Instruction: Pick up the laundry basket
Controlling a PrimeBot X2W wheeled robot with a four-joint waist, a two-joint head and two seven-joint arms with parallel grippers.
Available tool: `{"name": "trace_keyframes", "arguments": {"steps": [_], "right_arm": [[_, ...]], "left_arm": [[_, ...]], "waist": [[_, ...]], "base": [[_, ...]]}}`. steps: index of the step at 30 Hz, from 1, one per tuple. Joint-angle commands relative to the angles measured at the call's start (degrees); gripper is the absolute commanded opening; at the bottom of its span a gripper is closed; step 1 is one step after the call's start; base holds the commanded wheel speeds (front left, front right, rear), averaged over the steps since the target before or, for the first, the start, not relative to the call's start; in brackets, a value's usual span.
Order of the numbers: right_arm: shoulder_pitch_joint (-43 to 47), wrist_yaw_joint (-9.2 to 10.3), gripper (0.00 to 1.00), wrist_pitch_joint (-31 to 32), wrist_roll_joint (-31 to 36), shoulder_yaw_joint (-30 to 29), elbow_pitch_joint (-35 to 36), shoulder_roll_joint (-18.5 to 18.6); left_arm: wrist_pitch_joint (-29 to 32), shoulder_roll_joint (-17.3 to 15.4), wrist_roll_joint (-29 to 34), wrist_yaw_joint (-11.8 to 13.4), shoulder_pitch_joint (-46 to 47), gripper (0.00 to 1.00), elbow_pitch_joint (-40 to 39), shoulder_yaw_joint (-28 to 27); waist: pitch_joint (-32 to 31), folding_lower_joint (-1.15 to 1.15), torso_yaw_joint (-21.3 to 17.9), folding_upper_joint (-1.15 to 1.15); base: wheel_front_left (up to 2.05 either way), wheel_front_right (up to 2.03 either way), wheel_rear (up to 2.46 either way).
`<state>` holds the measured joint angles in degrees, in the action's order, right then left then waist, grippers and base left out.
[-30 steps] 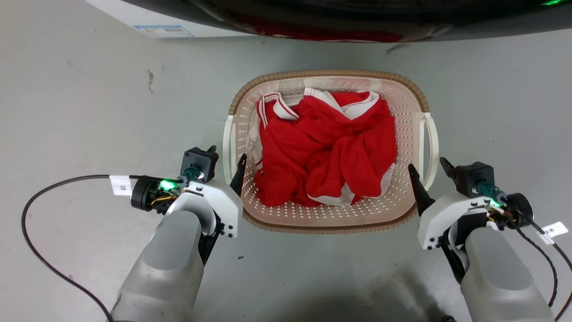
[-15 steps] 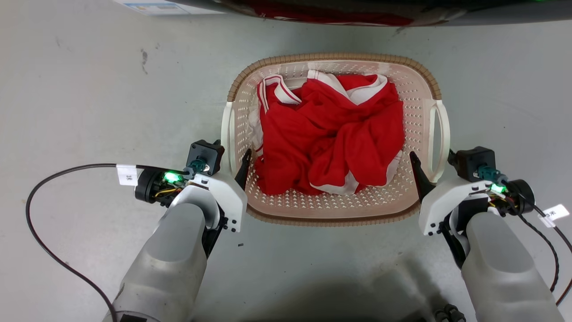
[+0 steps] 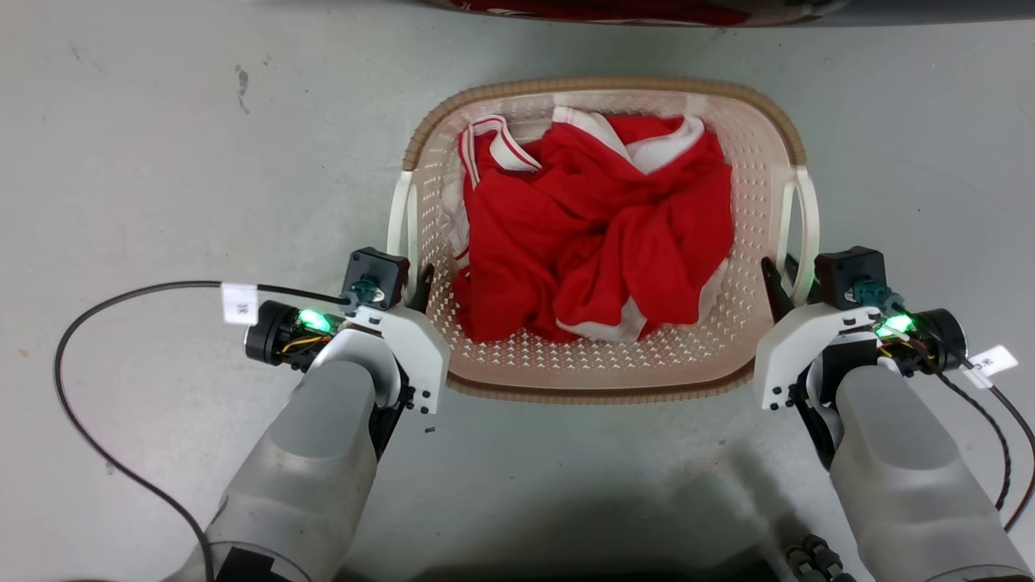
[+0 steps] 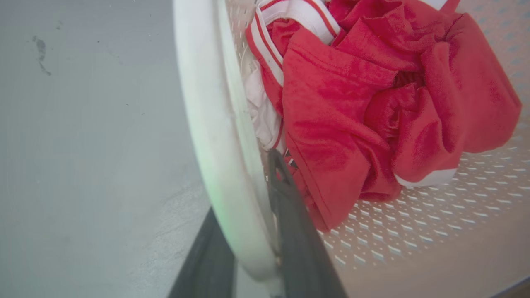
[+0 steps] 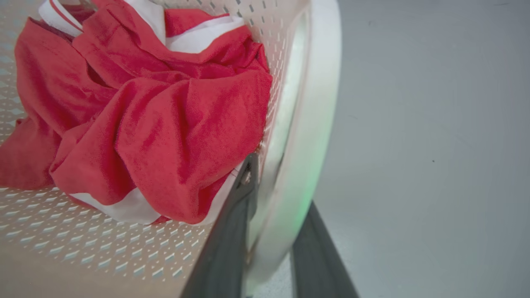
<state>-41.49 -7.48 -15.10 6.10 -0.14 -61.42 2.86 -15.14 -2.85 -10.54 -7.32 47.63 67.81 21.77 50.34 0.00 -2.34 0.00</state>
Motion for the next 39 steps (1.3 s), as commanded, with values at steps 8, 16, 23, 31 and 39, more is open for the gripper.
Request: {"name": "trace_keyframes", "arguments": {"steps": [8,16,23,31,39], "right_arm": [[-1.34,-0.01,0.0,-0.11,0.62,0.44,-0.79,0.0],[0.86,-0.02,0.0,-0.12,-1.58,3.43,-3.69,-0.16],[3.05,-0.09,0.0,-0.13,-2.6,5.84,-6.92,-0.32],[4.65,-0.09,0.0,0.06,-3.98,8.78,-11.25,-0.36],[5.82,-0.09,0.0,4.55,-7.86,13.78,-12.0,-0.49]], "left_arm": [[-0.1,0.16,-3.72,-0.42,1.05,0.0,0.12,4.23],[1.36,0.44,-11.63,-0.49,-1.92,0.0,1.07,10.67],[3.57,0.52,-17.43,-0.5,-4.19,0.0,0.55,14.79],[8.54,0.63,-24.98,-0.62,-7.68,0.0,0.95,19.89],[13.52,0.7,-29.91,-0.63,-9.77,0.0,1.13,23.29]], "waist": [[-1.03,0.0,0.42,0.0],[-8.15,0.0,0.12,0.0],[-14.67,0.0,1.39,0.0],[-23.81,0.0,2.37,0.0],[-30.62,0.0,2.54,0.0]], "base": [[0.0,0.0,0.0],[0.0,0.0,0.0],[0.0,0.0,0.0],[0.0,0.0,0.0],[0.0,0.0,0.0]]}}
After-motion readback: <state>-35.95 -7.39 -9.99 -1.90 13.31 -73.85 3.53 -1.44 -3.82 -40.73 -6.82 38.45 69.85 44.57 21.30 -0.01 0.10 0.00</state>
